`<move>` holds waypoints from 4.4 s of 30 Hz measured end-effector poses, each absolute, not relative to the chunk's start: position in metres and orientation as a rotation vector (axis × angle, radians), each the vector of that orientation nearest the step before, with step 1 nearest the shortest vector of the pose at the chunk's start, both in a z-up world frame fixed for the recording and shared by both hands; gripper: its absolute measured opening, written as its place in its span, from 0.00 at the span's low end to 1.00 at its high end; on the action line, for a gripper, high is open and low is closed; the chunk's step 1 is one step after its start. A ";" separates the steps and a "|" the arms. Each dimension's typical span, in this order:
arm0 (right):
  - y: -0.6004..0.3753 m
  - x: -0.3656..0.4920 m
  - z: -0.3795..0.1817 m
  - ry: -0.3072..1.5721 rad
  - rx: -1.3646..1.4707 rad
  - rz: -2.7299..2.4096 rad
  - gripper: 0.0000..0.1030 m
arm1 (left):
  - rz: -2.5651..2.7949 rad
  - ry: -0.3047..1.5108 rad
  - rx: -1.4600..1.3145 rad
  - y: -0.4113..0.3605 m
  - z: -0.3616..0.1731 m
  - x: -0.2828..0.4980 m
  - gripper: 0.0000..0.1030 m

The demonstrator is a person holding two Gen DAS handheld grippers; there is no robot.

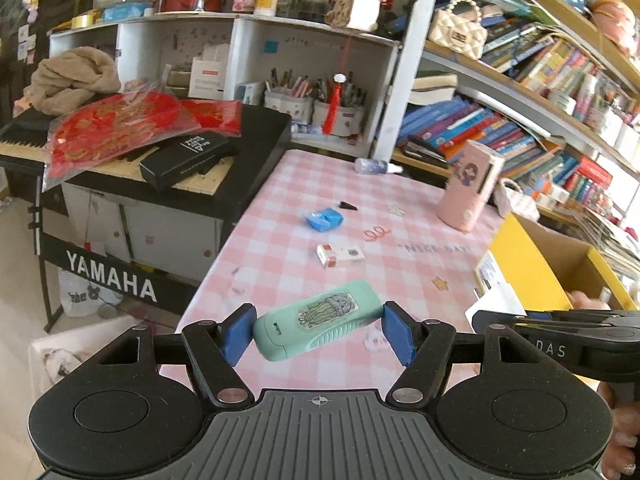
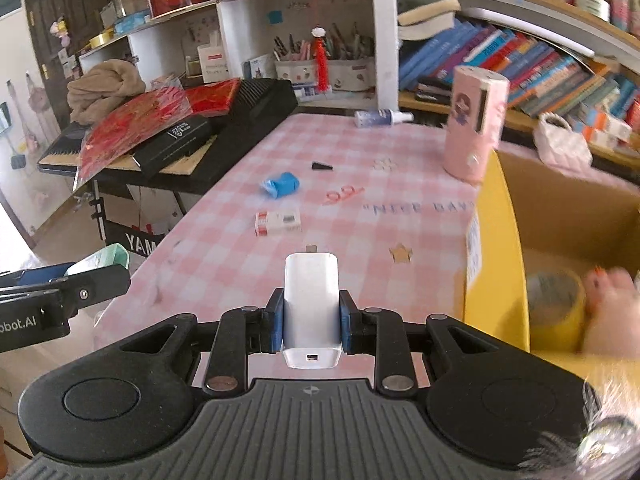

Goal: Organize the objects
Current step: 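Carry the charger and mint-green case over the yellow box with both tools, then open the left tool dropping the mint-green case while the right tool releases the white charger into the box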

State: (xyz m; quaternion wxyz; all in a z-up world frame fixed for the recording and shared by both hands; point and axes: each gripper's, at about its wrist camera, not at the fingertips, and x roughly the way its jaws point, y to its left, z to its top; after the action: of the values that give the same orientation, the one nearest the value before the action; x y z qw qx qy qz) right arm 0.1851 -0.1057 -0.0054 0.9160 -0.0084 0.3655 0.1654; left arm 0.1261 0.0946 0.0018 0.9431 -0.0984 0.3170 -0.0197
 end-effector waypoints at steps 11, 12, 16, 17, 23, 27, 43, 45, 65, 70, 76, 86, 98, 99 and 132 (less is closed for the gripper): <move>-0.114 0.100 -0.011 0.751 0.004 0.260 0.24 | -0.127 0.678 -0.137 0.086 -0.003 0.060 0.66; -0.115 0.092 -0.011 0.752 0.009 0.252 0.24 | -0.135 0.676 -0.132 0.085 -0.002 0.055 0.66; -0.123 0.065 -0.015 0.751 0.028 0.220 0.24 | -0.170 0.683 -0.109 0.079 -0.003 0.036 0.66; -0.125 0.059 -0.016 0.752 0.034 0.210 0.24 | -0.181 0.686 -0.103 0.077 -0.004 0.032 0.66; -0.140 0.023 -0.021 0.758 0.076 0.145 0.23 | -0.255 0.693 -0.058 0.060 -0.004 0.016 0.66; -0.154 0.006 -0.021 0.755 0.096 0.094 0.23 | -0.311 0.691 -0.034 0.047 -0.003 0.011 0.66; -0.218 -0.046 -0.024 0.769 0.178 -0.146 0.24 | -0.557 0.711 0.048 -0.024 -0.009 0.009 0.66; -0.226 -0.049 -0.024 0.769 0.185 -0.169 0.24 | -0.578 0.712 0.054 -0.032 -0.009 0.010 0.66; -0.279 -0.012 -0.017 0.771 0.206 -0.177 0.24 | -0.561 0.685 0.062 -0.080 0.002 0.046 0.66; -0.294 0.010 -0.009 0.751 0.194 -0.158 0.24 | -0.544 0.646 0.067 -0.096 0.011 0.062 0.66; -0.314 0.043 0.005 0.710 0.175 -0.119 0.24 | -0.508 0.583 0.067 -0.116 0.025 0.087 0.66; -0.350 0.109 0.033 0.613 0.142 -0.035 0.24 | -0.429 0.519 0.065 -0.155 0.037 0.137 0.67; -0.379 0.182 0.037 0.583 0.098 0.042 0.24 | -0.373 0.540 0.130 -0.204 0.019 0.186 0.67; -0.380 0.188 0.037 0.583 0.094 0.048 0.24 | -0.374 0.544 0.139 -0.208 0.016 0.189 0.67; -0.373 0.270 0.005 0.677 0.039 0.199 0.24 | -0.309 0.633 0.226 -0.229 -0.020 0.216 0.70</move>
State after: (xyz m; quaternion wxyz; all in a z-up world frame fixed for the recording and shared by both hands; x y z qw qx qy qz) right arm 0.2701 -0.3728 0.0049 0.9383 0.0189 0.3314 0.0973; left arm 0.2165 -0.2287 -0.0202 0.9324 0.1106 0.3094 -0.1508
